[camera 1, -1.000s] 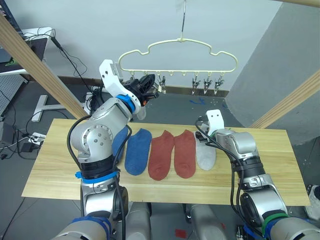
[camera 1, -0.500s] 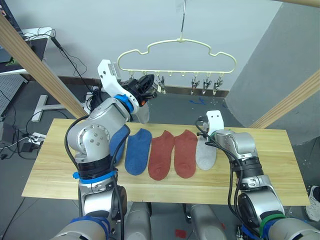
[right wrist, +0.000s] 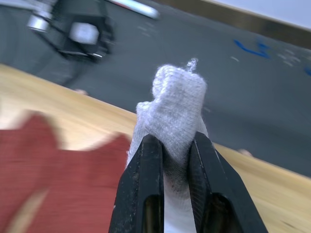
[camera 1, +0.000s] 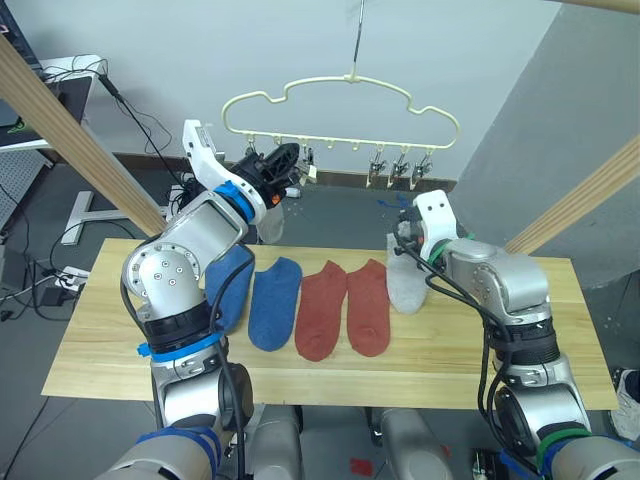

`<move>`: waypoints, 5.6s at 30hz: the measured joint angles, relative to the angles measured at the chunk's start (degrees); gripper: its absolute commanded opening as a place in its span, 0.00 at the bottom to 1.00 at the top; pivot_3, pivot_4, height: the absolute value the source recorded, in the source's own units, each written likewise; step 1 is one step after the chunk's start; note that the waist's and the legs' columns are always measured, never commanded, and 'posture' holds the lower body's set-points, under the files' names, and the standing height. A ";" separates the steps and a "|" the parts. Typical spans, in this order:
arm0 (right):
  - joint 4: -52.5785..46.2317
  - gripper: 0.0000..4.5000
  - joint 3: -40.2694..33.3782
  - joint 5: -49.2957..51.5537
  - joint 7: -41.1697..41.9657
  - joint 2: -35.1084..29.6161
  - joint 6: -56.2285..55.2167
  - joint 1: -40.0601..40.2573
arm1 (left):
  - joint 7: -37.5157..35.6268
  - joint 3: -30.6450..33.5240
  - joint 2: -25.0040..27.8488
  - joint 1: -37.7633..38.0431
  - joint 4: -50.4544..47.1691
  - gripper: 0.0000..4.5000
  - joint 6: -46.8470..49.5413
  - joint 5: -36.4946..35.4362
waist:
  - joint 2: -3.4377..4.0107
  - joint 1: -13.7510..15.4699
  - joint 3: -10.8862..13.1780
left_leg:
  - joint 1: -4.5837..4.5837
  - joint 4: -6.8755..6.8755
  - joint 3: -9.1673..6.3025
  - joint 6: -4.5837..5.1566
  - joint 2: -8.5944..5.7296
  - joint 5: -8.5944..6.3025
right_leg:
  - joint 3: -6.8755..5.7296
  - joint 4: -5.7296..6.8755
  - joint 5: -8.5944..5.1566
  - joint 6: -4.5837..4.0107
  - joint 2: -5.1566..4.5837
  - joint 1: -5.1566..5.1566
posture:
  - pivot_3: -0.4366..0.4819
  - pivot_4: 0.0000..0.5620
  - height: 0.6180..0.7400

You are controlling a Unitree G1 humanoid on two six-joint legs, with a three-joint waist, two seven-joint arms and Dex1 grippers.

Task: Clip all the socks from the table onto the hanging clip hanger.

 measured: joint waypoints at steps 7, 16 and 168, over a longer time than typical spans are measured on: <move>-7.38 0.16 1.57 5.74 4.72 2.96 4.81 -4.31 | -0.35 -2.07 2.11 0.11 0.01 0.00 0.19 -0.07 | 0.00 -0.02 0.00 | 0.00 0.00 -0.01 0.00 0.00 0.00 | -0.02 0.00 0.00 0.00 0.00 0.00 | 0.44 0.54 1.00; -6.18 0.16 3.79 6.92 5.06 7.36 3.77 -8.16 | -1.83 -3.28 5.14 1.04 -0.43 0.00 1.35 -0.80 | 0.00 0.00 0.00 | 0.00 -0.01 -0.03 0.00 0.02 0.00 | -0.06 0.00 0.01 -0.01 -0.01 -0.02 | 0.46 0.54 1.00; -18.43 0.84 -16.64 43.94 19.61 -25.15 -7.89 8.54 | -16.33 -31.04 4.57 19.88 -9.70 0.57 -28.13 39.26 | -0.04 1.32 -2.76 | 0.13 0.22 0.11 0.50 -0.05 0.37 | 0.12 -0.03 0.52 0.02 0.03 0.24 | 0.44 0.46 1.00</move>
